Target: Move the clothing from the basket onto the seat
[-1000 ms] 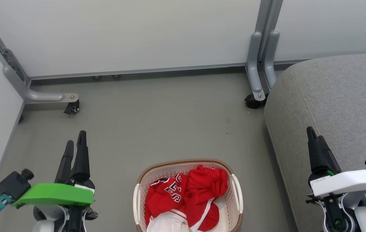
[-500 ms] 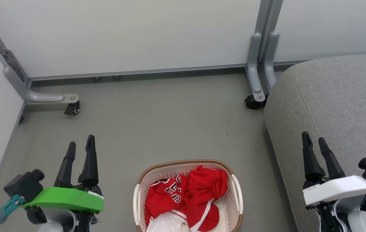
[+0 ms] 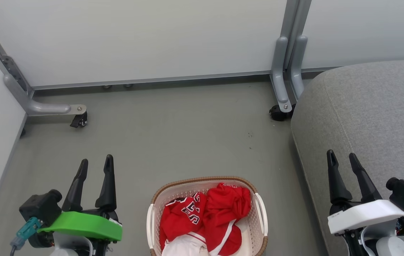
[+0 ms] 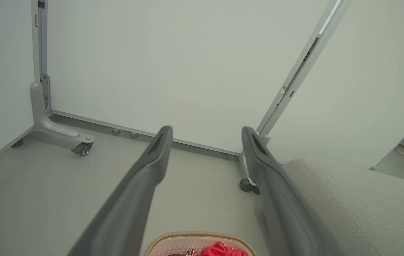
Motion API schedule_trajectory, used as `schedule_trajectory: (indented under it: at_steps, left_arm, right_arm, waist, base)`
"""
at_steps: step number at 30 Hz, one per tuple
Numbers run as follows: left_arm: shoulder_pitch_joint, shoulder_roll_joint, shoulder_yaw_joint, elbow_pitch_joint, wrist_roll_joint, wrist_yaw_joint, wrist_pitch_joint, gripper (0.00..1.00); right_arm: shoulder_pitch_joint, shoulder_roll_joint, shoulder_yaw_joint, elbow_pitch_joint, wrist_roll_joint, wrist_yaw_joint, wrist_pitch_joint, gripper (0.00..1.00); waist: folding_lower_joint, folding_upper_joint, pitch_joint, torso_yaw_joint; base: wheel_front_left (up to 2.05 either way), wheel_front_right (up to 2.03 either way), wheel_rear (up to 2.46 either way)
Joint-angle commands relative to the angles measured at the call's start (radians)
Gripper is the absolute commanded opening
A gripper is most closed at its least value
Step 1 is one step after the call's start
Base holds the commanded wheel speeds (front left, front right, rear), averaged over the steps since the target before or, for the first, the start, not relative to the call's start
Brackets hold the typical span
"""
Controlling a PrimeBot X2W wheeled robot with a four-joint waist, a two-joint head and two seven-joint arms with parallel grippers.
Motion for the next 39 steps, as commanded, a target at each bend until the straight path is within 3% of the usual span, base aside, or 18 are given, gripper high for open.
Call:
schedule_trajectory:
  at_steps: [1,39]
  left_arm:
    - [0.004,0.01,-0.002,-0.008,0.035,-0.004,-0.011,1.0]
    - [0.044,0.005,-0.033,0.09,0.348,-0.004,-0.095,1.0]
  right_arm:
    - [0.002,-0.003,0.002,-0.011,-0.03,0.0,-0.011,1.0]
    - [0.036,0.014,0.034,0.026,-0.351,0.001,-0.09,1.0]
  waist:
    - [0.0,0.0,0.0,0.0]
    - [0.0,0.0,-0.003,-0.007]
  base:
    - [0.0,0.0,0.0]
    - [0.0,0.0,0.0]
